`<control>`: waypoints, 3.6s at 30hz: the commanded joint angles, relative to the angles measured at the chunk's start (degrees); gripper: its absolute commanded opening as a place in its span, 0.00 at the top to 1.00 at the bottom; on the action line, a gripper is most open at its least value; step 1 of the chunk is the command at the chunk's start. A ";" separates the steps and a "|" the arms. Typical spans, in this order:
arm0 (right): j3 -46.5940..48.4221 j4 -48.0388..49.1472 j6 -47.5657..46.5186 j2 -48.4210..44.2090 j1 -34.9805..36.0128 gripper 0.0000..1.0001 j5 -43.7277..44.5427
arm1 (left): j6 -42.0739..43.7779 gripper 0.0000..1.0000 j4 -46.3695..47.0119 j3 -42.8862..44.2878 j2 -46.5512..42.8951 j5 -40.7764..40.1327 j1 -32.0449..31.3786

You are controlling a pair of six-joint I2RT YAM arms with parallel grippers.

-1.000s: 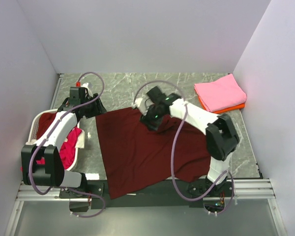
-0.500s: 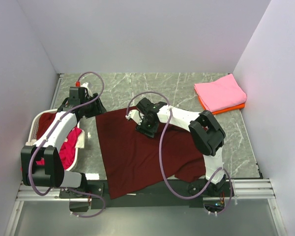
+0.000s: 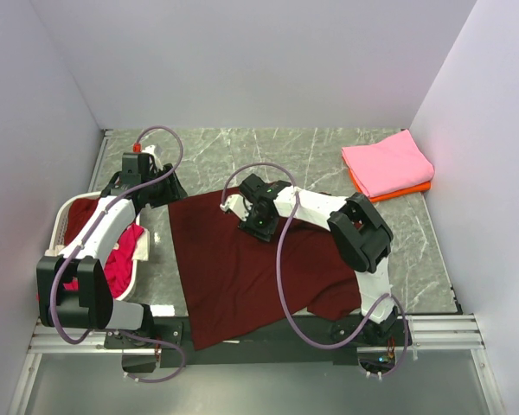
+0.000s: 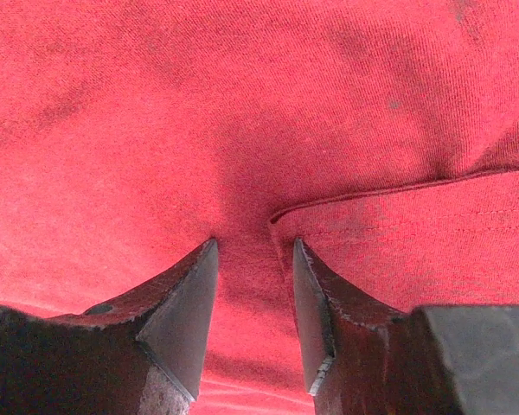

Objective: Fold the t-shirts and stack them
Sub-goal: Flatten the tshirt out

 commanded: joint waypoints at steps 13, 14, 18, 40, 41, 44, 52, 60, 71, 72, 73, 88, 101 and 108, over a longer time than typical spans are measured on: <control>5.04 0.00 0.33 1.70 0.25 0.53 0.32 | 1.43 0.41 1.16 -0.08 -1.57 0.27 0.01; 5.04 -0.17 0.24 2.05 0.25 0.53 0.24 | 1.43 0.41 1.16 0.01 -1.57 0.36 0.01; 4.87 -0.08 0.33 2.67 0.07 0.53 0.32 | 1.43 0.41 1.25 -0.08 -1.57 0.45 0.01; 6.10 -1.58 0.59 1.52 -3.09 0.71 -1.96 | 1.34 0.41 1.25 -0.17 -1.04 0.18 0.01; 6.36 -1.84 0.59 1.70 -3.01 0.69 -2.14 | 1.34 0.42 1.25 -0.26 -1.05 0.10 0.01; 6.36 -1.93 0.68 1.61 -3.01 0.64 -2.75 | 1.34 0.42 1.25 -0.17 -0.96 0.18 0.01; 7.59 -2.98 0.95 1.26 -3.71 0.66 -4.69 | 1.43 0.42 1.25 -0.17 -1.05 0.36 0.01; 8.03 -3.25 0.68 1.70 -4.59 0.72 -4.95 | 1.43 0.41 1.25 -0.17 -1.05 0.36 0.01; 8.47 -4.39 0.59 3.72 -4.68 0.70 -6.27 | 1.43 0.41 1.25 -0.26 -0.96 0.27 0.01; 8.38 -4.56 0.59 3.72 -4.68 0.70 -6.36 | 1.34 0.42 1.25 -0.26 -0.96 0.36 0.01; 8.47 -4.65 0.59 3.98 -4.68 0.70 -6.44 | 1.34 0.41 1.25 -0.26 -1.04 0.27 0.01; 8.65 -4.48 0.59 0.30 -6.51 1.00 -5.83 | 1.43 0.42 1.25 -0.17 -0.87 0.18 0.01; 7.86 -4.65 0.42 -2.43 -11.00 0.91 -8.99 | 1.34 0.41 1.25 -0.17 0.10 -0.17 0.01; 8.12 -4.92 0.16 -0.94 -10.92 0.80 -8.64 | 1.34 0.41 1.16 -0.17 0.19 -0.17 0.01</control>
